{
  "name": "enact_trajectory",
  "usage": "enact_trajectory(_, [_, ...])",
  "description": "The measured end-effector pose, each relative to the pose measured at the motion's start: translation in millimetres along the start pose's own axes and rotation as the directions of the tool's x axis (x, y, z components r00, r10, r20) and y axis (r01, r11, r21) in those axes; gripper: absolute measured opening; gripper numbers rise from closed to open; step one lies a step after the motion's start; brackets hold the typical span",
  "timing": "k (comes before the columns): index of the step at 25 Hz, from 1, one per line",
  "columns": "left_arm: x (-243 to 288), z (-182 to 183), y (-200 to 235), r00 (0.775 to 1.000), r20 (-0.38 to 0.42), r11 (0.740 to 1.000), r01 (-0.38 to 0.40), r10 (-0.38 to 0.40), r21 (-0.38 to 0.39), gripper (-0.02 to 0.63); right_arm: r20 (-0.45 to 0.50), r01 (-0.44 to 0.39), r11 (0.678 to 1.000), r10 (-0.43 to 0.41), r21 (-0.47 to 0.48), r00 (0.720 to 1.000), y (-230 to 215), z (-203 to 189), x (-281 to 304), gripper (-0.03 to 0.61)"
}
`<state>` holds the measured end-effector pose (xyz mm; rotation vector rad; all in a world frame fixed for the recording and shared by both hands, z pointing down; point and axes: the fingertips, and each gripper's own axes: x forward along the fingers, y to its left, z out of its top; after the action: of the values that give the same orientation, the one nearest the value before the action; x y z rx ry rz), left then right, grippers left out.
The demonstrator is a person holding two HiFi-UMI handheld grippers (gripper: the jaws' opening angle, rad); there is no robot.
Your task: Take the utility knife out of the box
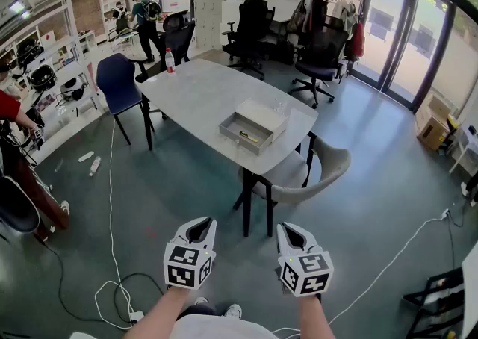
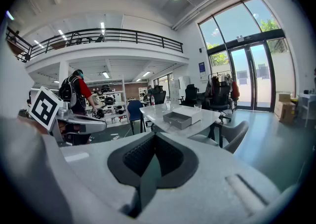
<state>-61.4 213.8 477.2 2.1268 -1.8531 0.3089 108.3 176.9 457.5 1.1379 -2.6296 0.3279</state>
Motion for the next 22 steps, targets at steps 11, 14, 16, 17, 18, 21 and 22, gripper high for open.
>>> enact_trajectory(11, [-9.7,2.4,-3.6,0.999,0.043,1.000,0.014,-0.013,-0.024,0.025,-0.006,-0.018,1.000,0.018,0.002,1.000,9.8,-4.4,-1.8,0.005])
enact_trajectory(14, [-8.9,2.8,-2.1,0.999,0.043,0.999,0.017,-0.016,-0.027,0.026,-0.012,-0.019,1.000,0.019,0.006,1.000,9.8,-6.0,0.8,0.005])
enact_trajectory(16, [-8.5,3.4,-0.4,0.999,0.044,0.999,0.019,-0.017,-0.035,0.026,-0.015,-0.022,1.000,0.022,0.009,1.000,10.5,-6.5,2.5,0.005])
enact_trajectory(17, [-7.5,3.9,0.8,0.999,0.045,0.999,0.018,-0.016,-0.037,0.026,-0.016,-0.024,1.000,0.025,0.009,1.000,10.8,-6.5,4.1,0.005])
enact_trajectory(18, [-5.6,4.6,2.0,0.999,0.045,0.999,0.017,-0.015,-0.037,0.026,-0.018,-0.027,1.000,0.027,0.008,0.999,10.6,-6.3,6.3,0.005])
enact_trajectory(21, [2.6,7.3,5.4,0.999,0.048,0.999,0.019,-0.017,-0.035,0.028,-0.023,-0.031,0.999,0.032,0.005,0.999,8.0,-5.1,15.2,0.005])
enact_trajectory(22, [6.3,7.7,6.9,0.999,0.049,0.999,0.021,-0.019,-0.036,0.028,-0.025,-0.032,0.999,0.032,0.004,0.999,6.9,-4.8,18.8,0.005])
